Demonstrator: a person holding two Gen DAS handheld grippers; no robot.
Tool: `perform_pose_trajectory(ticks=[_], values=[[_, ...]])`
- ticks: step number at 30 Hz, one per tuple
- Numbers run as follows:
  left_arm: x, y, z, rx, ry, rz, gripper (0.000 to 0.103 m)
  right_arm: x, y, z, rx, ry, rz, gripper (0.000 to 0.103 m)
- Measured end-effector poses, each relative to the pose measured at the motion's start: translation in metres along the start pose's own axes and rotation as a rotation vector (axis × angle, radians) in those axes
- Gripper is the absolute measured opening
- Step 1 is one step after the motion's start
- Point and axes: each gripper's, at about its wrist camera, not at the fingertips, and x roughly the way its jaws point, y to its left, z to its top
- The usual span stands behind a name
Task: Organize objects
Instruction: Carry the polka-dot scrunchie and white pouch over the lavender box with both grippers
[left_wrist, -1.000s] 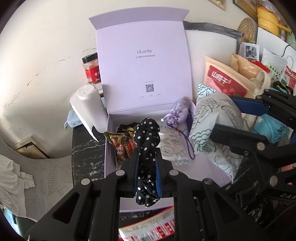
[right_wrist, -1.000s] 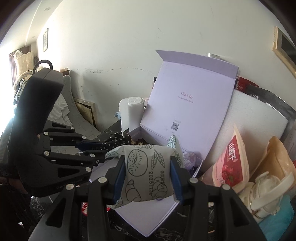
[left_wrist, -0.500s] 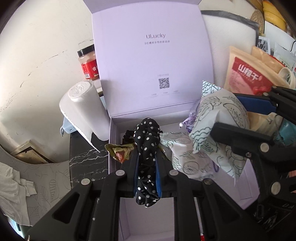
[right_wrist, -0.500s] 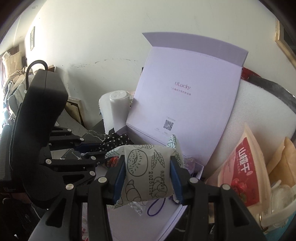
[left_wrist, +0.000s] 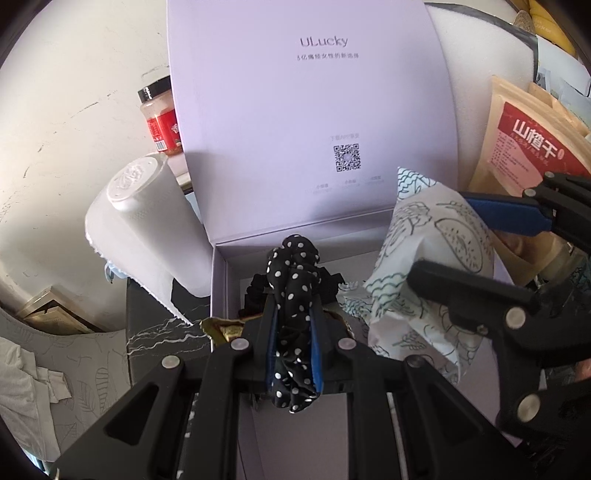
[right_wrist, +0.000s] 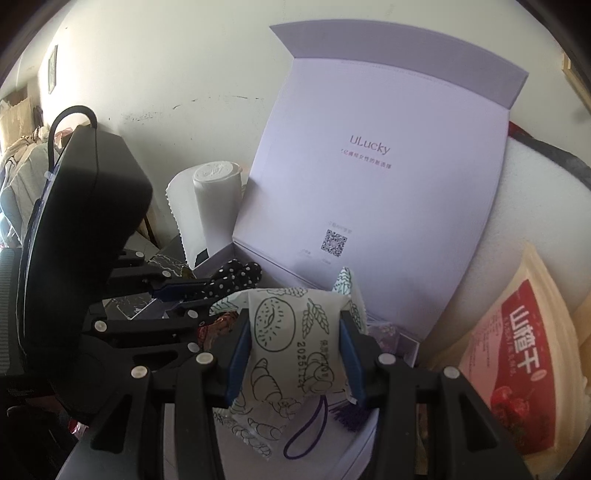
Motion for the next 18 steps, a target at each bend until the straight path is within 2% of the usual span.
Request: perform_pose_trajectory(ticks=[9, 14, 18], values=[[0.019, 0.003, 0.001, 0.008, 0.029, -0.011, 0.014, 0.018, -0.004, -0.003, 0.003, 0.033, 0.002, 0.045], [0.022, 0.001, -0.001, 0.007, 0.034, -0.018, 0.014, 0.017, -0.007, -0.005, 0.01, 0.039, 0.006, 0.046], [0.021, 0.001, -0.001, 0.0, 0.026, -0.023, 0.016, 0.012, -0.006, -0.003, -0.001, 0.037, -0.023, 0.047]])
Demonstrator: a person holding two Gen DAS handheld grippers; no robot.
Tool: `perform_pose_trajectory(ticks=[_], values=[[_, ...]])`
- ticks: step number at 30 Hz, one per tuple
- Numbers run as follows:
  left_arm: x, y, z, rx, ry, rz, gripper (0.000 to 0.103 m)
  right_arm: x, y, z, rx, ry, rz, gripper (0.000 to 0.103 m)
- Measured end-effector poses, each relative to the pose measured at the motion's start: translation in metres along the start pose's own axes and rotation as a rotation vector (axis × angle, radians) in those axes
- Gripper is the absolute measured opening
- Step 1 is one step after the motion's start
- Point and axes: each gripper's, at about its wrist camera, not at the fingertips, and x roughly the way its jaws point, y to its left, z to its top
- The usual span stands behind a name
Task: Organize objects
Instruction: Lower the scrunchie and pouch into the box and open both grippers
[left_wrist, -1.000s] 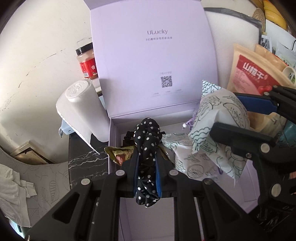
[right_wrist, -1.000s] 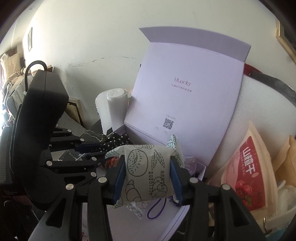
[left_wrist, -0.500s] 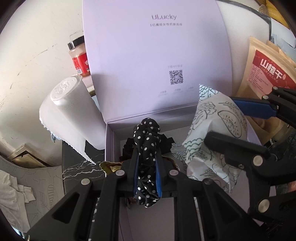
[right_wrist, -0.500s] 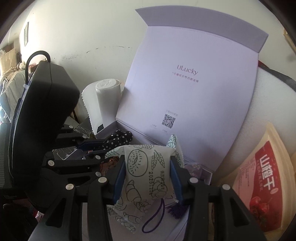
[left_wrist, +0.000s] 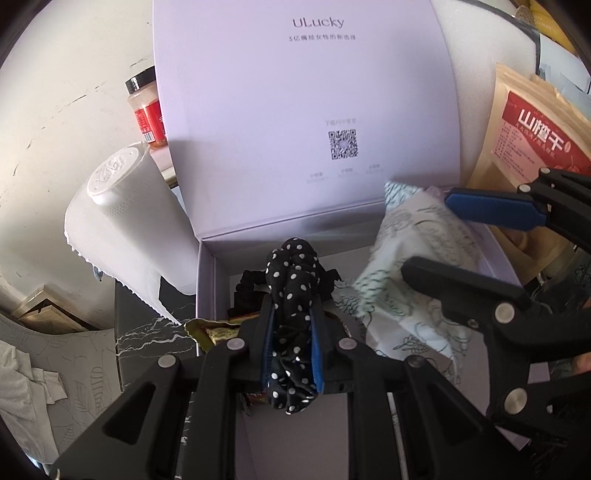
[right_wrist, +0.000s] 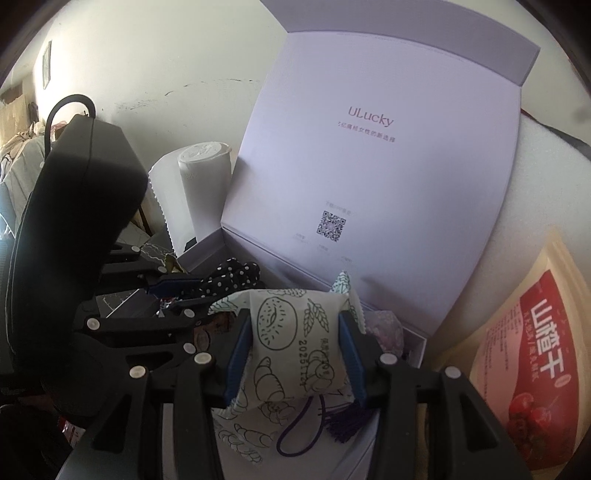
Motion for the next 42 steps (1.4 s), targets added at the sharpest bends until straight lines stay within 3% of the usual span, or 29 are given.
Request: perform_pose_trajectory(ticks=[5, 13, 16, 30, 42], values=[[-0.005, 0.004, 0.001, -0.02, -0.001, 0.019, 0.018, -0.01, 0.0, 0.003, -0.011, -0.012, -0.048, 0.057], [-0.03, 0.007, 0.003, -0.008, -0.038, 0.07, 0.036, -0.033, -0.003, 0.006, -0.005, -0.023, -0.065, 0.057], [-0.042, 0.006, 0.002, -0.013, -0.051, 0.077, 0.036, -0.047, -0.007, 0.004, 0.0, -0.036, -0.072, 0.057], [-0.146, -0.015, 0.003, -0.04, -0.135, 0.1, 0.044, -0.105, 0.003, 0.019, -0.001, -0.128, -0.096, 0.057], [-0.205, -0.026, -0.014, -0.058, -0.194, 0.121, 0.053, -0.169, 0.005, 0.005, -0.001, -0.186, -0.111, 0.06]])
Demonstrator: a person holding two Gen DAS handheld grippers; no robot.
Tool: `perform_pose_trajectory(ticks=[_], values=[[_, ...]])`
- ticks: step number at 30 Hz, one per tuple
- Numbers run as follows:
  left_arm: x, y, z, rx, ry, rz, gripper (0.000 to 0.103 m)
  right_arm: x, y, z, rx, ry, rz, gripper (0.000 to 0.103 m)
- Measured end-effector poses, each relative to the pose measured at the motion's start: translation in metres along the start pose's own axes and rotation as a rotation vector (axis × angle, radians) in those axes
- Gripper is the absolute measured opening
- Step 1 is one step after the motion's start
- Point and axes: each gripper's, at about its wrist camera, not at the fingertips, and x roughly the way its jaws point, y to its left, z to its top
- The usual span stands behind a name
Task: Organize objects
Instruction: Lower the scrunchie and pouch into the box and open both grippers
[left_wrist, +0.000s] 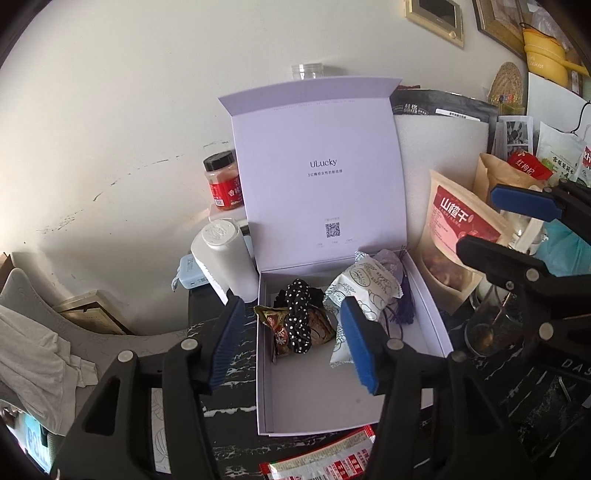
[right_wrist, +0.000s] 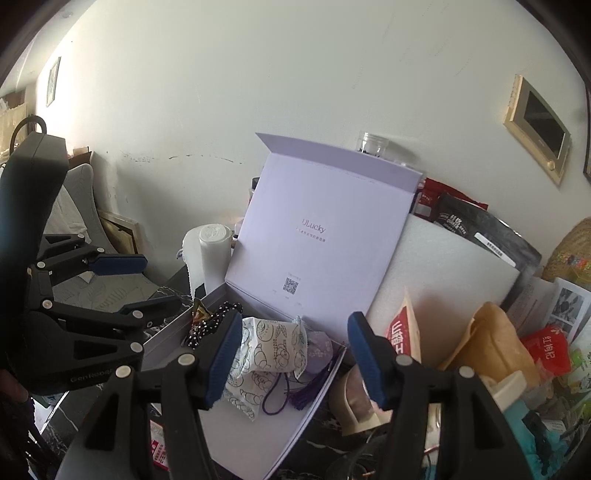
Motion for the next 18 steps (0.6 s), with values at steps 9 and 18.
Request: perform_pose_trajectory(ticks=[9, 18], values=[[-0.046, -0.007, -0.011, -0.003, -0.039, 0.008, 0.055, -0.041, 0.003, -0.007, -0.008, -0.03, -0.006, 0.061], [-0.087, -0.012, -0.032, -0.015, -0.062, 0.008, 0.06, -0.078, 0.009, -0.02, -0.016, -0.051, -0.013, 0.061]])
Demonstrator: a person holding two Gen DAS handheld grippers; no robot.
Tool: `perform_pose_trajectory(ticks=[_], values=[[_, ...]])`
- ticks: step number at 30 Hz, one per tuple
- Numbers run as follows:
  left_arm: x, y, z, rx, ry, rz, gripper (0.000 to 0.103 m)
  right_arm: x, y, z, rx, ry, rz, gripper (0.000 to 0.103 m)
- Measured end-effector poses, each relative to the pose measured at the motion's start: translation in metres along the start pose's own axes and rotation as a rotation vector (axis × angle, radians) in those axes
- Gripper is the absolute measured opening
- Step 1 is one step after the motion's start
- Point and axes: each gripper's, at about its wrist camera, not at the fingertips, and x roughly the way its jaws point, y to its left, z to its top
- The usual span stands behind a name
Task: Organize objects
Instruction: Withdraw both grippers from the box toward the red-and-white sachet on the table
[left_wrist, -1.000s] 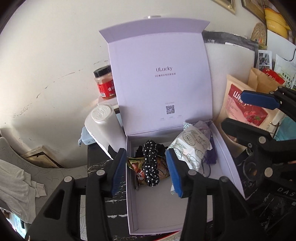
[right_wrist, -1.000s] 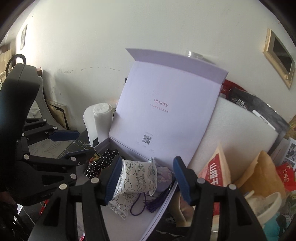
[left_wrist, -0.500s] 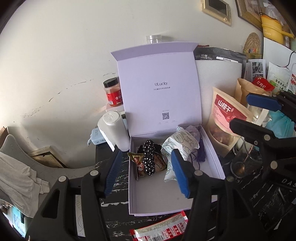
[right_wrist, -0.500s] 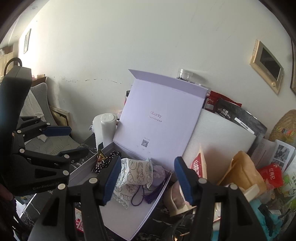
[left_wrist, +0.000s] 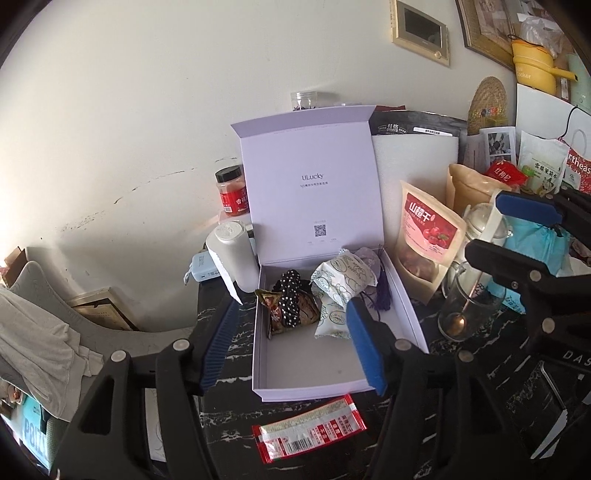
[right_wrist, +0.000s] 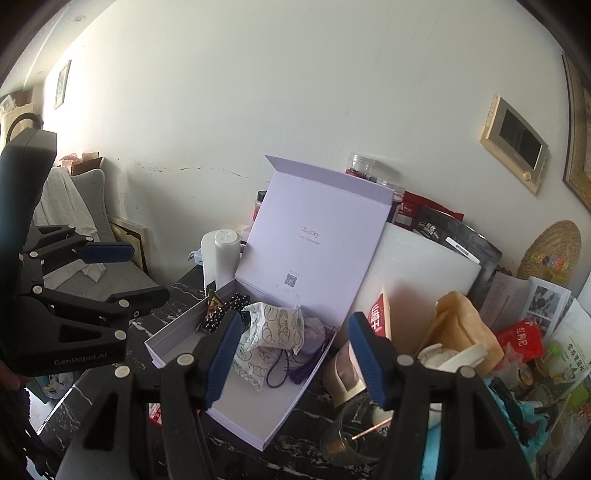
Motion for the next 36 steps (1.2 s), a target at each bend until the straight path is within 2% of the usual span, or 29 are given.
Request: perform_pose_trajectory(ticks=[8, 15, 26, 36], values=[[-0.032, -0.005, -0.022, -0.011, -0.008, 0.001, 0.064, -0.028, 0.01, -0.015, -0.021, -0.01, 0.009, 0.061], [-0.044, -0.017, -0.047, 0.005, 0.009, -0.018, 0.067, -0.045, 0.019, -0.039, -0.033, 0.007, 0.036, 0.064], [-0.042, -0.029, -0.092, -0.003, 0.068, -0.033, 0.072, -0.054, 0.027, -0.073, -0.028, 0.045, 0.055, 0.064], [-0.029, -0.033, -0.129, -0.037, 0.125, -0.06, 0.072, -0.044, 0.032, -0.11, -0.005, 0.117, 0.081, 0.064]])
